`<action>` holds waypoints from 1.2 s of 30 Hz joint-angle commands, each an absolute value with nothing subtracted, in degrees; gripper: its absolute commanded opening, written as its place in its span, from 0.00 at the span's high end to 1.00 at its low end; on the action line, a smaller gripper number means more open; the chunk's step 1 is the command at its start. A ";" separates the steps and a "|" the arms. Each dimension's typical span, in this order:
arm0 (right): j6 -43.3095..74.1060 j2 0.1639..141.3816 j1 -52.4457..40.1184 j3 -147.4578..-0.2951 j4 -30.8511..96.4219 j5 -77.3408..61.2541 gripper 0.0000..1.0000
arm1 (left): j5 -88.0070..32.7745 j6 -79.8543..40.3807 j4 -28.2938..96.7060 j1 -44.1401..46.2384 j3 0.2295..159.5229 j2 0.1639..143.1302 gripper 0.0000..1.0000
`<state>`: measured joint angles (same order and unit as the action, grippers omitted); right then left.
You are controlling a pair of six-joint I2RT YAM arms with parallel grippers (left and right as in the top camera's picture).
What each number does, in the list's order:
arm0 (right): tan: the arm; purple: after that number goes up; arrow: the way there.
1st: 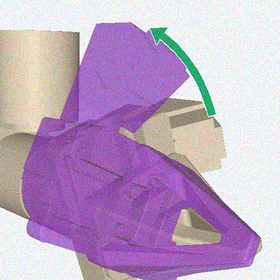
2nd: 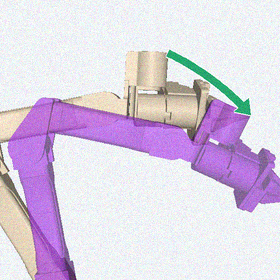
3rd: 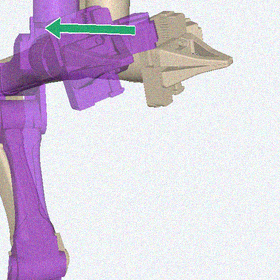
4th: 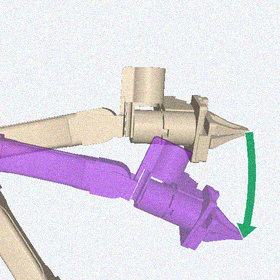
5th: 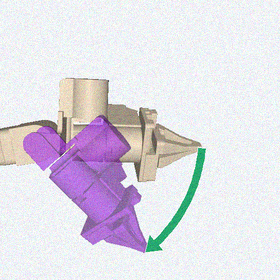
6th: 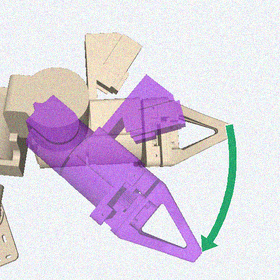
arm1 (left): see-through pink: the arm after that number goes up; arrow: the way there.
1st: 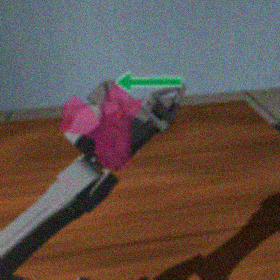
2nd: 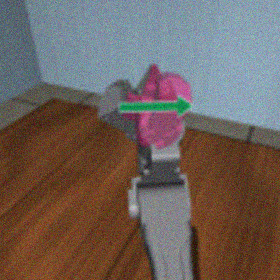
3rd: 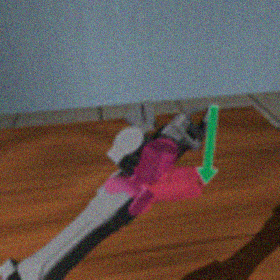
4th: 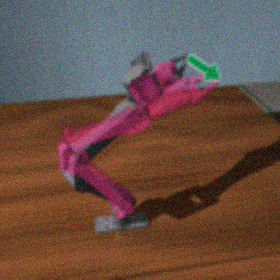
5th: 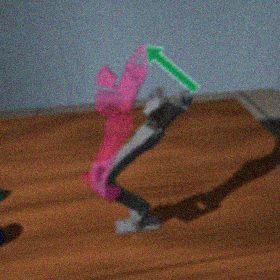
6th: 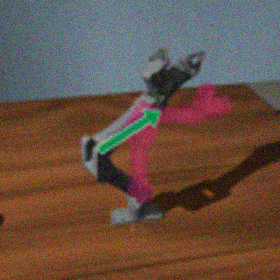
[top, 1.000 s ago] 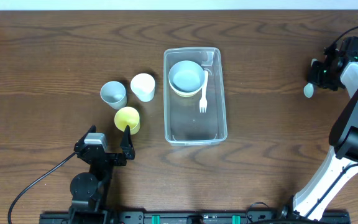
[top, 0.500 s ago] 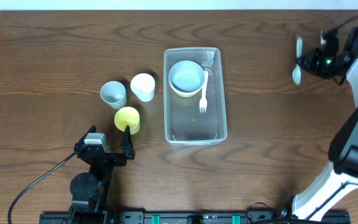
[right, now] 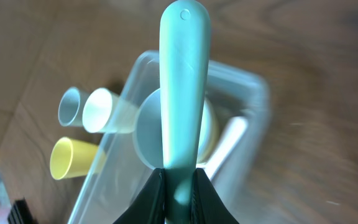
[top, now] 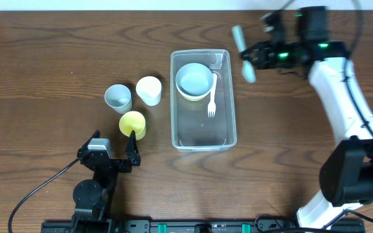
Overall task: Pack container
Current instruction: 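Lift the green spoon and carry it into the container beside the fork, then release the spoon and retract the right arm to the right side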
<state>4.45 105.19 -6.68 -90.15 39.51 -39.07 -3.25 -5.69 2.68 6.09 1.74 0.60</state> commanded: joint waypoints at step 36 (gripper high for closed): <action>30.85 104.20 -22.37 -80.51 39.05 -9.56 0.73 | -3.46 -4.91 3.75 5.80 0.23 0.30 0.02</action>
<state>32.99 105.19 -21.34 -80.99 39.57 -9.06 -3.25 -5.69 2.68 6.09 1.74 0.58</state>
